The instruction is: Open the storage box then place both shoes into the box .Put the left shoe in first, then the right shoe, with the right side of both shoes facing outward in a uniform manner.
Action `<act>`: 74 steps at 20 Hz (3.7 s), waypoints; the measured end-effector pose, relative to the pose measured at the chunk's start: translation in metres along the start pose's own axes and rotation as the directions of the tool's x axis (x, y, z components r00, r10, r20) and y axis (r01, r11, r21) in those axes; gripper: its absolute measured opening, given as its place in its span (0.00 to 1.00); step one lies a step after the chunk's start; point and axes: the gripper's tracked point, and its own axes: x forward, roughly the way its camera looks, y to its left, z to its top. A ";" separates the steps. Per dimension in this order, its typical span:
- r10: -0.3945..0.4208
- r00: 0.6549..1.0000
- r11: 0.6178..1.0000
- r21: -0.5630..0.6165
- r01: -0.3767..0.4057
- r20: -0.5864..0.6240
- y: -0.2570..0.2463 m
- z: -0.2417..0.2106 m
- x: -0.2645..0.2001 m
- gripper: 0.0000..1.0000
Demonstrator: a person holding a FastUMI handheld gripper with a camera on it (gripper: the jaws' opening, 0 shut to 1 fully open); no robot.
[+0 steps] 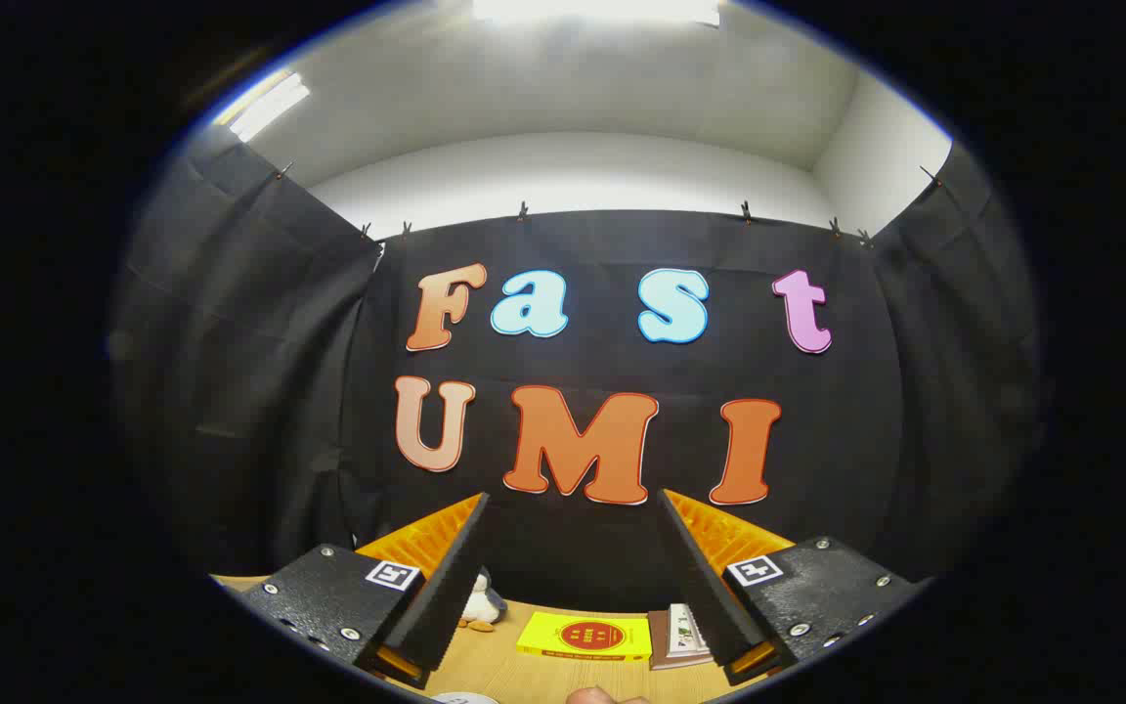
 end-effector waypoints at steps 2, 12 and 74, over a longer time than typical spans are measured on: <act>-0.003 1.000 1.000 0.005 0.003 0.000 -0.001 -0.001 0.001 0.98; -0.004 1.000 1.000 0.026 0.005 -0.026 0.003 -0.011 0.000 0.98; 0.804 0.271 0.562 0.825 -0.059 -0.529 0.302 -0.343 -0.113 0.97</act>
